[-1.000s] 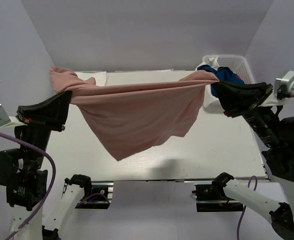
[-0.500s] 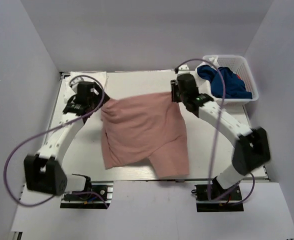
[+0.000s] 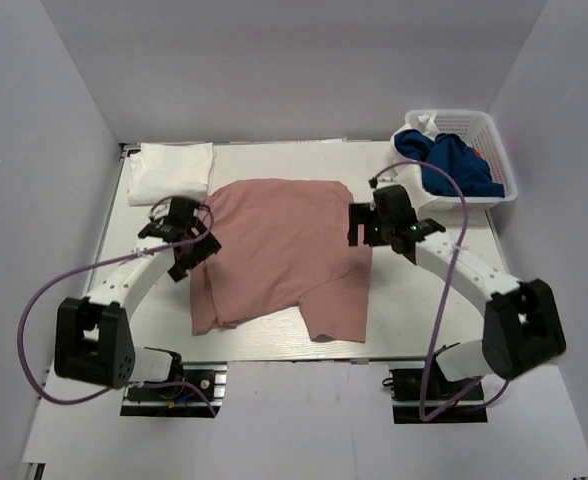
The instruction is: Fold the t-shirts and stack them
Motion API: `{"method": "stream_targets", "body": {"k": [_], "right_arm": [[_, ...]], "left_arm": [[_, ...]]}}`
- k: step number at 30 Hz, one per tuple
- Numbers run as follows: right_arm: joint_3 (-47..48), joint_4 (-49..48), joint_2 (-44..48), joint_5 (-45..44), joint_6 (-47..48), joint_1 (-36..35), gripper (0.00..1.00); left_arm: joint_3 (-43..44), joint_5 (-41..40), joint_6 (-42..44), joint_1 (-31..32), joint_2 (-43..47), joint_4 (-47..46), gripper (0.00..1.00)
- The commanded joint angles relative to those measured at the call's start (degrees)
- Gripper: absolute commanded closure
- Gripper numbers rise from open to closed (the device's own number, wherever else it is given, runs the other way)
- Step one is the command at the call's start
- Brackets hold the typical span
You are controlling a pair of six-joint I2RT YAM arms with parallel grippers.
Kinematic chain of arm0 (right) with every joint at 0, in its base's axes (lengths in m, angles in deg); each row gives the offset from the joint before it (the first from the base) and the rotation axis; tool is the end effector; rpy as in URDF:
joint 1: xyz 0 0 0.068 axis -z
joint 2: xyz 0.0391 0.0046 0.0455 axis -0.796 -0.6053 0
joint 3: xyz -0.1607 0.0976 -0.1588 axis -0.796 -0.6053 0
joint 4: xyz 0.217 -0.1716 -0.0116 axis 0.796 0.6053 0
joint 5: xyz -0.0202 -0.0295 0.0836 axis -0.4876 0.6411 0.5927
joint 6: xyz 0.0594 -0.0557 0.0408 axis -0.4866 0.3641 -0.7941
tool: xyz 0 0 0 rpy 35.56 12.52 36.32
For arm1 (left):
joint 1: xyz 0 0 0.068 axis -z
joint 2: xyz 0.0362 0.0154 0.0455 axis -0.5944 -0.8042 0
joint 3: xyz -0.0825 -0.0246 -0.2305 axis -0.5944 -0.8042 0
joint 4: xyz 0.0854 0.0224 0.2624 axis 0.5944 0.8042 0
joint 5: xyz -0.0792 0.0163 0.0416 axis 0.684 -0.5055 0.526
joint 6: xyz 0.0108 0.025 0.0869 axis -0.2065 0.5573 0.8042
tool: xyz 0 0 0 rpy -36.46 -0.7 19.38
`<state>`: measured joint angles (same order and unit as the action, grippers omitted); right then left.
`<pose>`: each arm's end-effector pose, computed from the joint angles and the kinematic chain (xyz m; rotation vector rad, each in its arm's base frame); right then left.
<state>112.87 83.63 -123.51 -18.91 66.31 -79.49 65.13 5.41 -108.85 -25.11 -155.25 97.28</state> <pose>0.3298 0.1514 0.1856 -0.1368 2.2726 0.2050 0.2939 -0.0396 0.1489 -0.8956 2.5035 -0.0075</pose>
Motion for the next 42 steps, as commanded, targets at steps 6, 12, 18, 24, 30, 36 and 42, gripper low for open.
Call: {"method": "stream_targets", "body": {"k": [6,12,18,24,30,36,42], "right_arm": [[-17.93,3.36,17.37,17.63,-2.62,-2.7,0.1],[-20.5,6.79,24.75,13.44,-2.27,-3.76,0.1],[-21.82,6.08,22.83,14.92,-2.09,-4.02,0.1],[-21.56,9.06,22.83,18.97,0.8,-5.42,0.1],[-22.09,11.8,21.43,17.74,-0.94,-9.63,0.1],[-22.09,10.66,17.83,16.78,-4.9,-14.91,0.1],[-20.51,13.2,7.9,2.91,-8.41,-23.26,0.1]], "left_arm": [[-17.51,8.31,-9.32,0.07,21.19,13.77,0.0],[-24.56,12.54,-14.25,0.07,20.88,10.88,0.0],[-26.05,6.9,-19.18,0.07,17.97,9.58,0.19],[-27.37,6.29,-20.68,0.07,16.83,5.18,0.63],[-26.84,4.36,-20.15,0.07,16.3,5.08,1.0],[-26.84,4.36,-17.34,0.07,18.31,2.8,1.0],[-23.96,1.2,-16.81,0.07,26.74,6.12,1.0]]}}
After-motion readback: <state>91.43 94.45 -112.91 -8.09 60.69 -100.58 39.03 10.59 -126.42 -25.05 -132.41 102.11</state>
